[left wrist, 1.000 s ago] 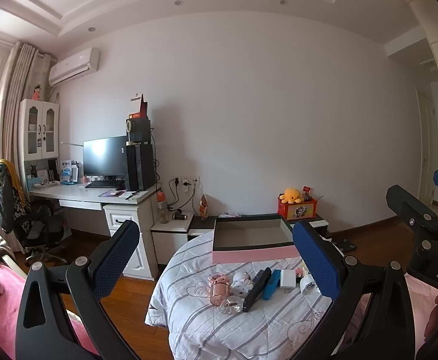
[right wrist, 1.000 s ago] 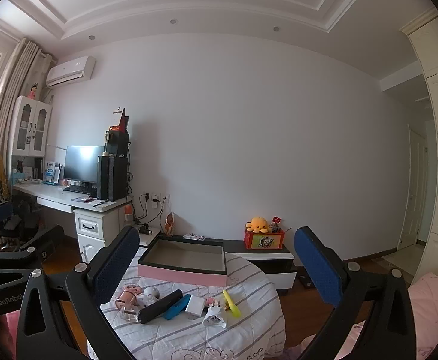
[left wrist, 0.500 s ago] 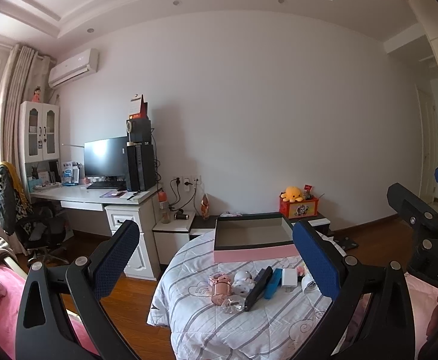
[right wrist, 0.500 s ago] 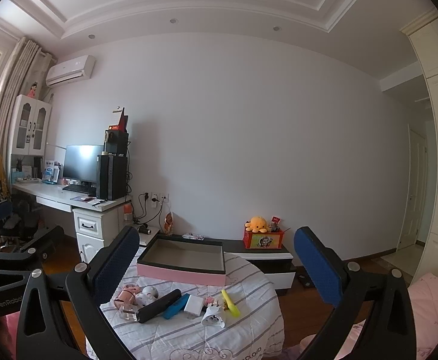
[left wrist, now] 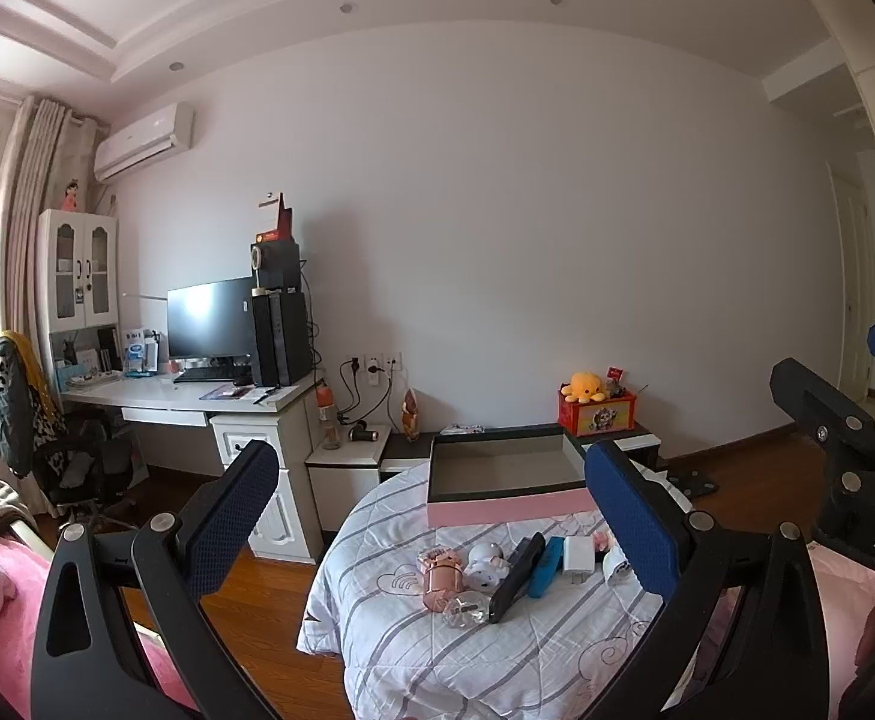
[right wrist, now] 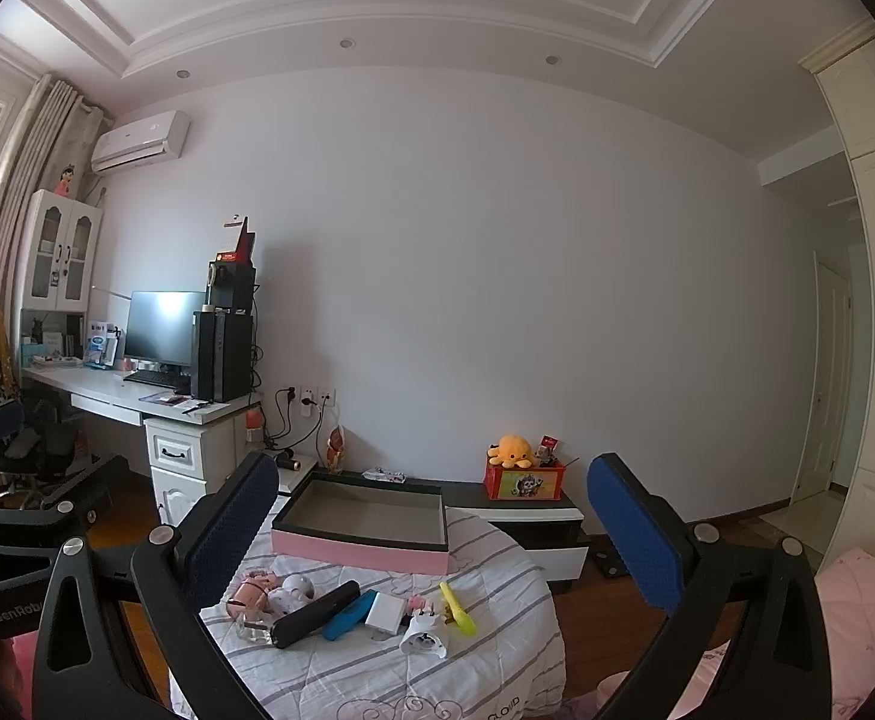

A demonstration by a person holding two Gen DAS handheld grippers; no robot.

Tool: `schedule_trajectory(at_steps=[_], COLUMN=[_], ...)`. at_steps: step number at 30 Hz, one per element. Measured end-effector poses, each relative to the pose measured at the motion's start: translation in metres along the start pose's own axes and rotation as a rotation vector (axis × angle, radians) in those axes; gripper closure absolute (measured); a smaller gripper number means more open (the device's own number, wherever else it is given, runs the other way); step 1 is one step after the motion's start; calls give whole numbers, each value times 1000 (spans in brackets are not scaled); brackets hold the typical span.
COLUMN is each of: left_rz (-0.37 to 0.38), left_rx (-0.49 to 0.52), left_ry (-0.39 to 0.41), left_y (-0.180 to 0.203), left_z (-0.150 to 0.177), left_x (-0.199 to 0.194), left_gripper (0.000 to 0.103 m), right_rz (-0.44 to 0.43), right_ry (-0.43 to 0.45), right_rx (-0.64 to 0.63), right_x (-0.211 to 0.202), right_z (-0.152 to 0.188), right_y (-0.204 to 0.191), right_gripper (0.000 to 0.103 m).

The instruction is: Organize rigid objects

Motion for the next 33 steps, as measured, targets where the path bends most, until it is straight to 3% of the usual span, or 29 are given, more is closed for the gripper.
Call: schedule_trajectory(at_steps=[33], left_rz=[-4], left_rx=[7], left_ry=[-36], left_y=[4], left_z=[8], left_x=[11], left_gripper=[0], right_rz=[14], right_ry=[-13], right_rx=[3], right_x=[4], right_z=[7], right_y=[5], right_gripper=[0])
Point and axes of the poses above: each gripper's, at about its wrist camera, not at the fingertips, and x roughly the way its jaws point, y to its right, z to its underside, the point moved 3 cm from there along x, roughly the way its jaws point, and after that the axes turned 9 degrees about x, right-handed, at the moved point
